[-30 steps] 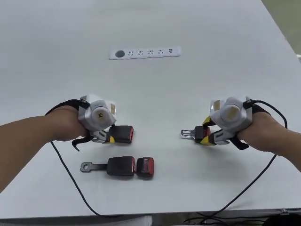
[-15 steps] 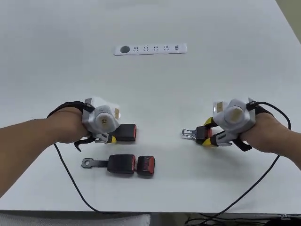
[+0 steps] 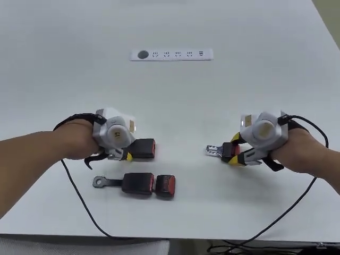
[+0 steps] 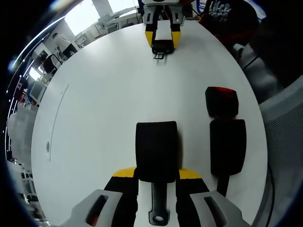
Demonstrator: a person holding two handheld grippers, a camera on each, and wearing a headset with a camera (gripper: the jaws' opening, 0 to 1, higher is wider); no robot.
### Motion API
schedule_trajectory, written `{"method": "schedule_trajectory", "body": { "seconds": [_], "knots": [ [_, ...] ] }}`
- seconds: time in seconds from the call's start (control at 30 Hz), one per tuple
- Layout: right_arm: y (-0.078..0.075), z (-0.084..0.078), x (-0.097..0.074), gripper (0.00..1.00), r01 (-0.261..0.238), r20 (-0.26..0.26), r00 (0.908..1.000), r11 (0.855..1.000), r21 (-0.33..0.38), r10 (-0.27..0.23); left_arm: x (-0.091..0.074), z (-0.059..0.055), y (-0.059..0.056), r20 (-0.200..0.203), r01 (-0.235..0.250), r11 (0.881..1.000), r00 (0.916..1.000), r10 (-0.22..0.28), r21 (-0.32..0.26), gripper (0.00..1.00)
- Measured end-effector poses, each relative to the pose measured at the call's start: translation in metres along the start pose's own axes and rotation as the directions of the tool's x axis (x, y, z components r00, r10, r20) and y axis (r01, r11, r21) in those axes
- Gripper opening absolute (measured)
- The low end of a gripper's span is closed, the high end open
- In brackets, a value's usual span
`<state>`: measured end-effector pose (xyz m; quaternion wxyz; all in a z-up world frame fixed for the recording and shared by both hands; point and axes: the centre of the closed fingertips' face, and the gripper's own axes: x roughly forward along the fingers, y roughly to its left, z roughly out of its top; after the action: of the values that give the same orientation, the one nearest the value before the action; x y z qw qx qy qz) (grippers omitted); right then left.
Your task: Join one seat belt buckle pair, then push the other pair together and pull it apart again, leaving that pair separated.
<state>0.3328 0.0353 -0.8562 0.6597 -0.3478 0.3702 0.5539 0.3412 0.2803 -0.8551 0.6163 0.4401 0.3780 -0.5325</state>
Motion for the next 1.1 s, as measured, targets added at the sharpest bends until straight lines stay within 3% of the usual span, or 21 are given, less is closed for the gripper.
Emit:
{"method": "schedule_trajectory", "body": {
  "seconds": [0.27, 0.63, 0.93, 1.1],
  "knots": [
    [0.002, 0.024, 0.013, 0.33, 0.004, 0.024, 0.9997, 1.0, 0.0, -0.004, 0.002, -0.001, 0.0, -0.001, 0.0, 1.0, 1.0, 0.0, -0.005, 0.3],
    [0.01, 0.073, 0.039, 0.33, -0.01, 0.079, 0.9968, 1.0, -0.015, 0.011, 0.004, -0.002, 0.0, -0.002, 0.013, 1.0, 0.9999, -0.013, -0.002, 0.3],
    [0.013, 0.111, 0.061, 0.33, -0.036, 0.076, 0.9962, 0.996, -0.085, 0.043, 0.005, -0.002, -0.001, -0.001, 0.013, 1.0, 0.9999, -0.013, -0.004, 0.3],
    [0.016, 0.123, 0.068, 0.33, -0.055, 0.062, 0.9961, 0.991, -0.122, 0.063, 0.005, -0.003, -0.002, 0.003, 0.017, 1.0, 0.9999, -0.017, -0.005, 0.3]
  ]
}}
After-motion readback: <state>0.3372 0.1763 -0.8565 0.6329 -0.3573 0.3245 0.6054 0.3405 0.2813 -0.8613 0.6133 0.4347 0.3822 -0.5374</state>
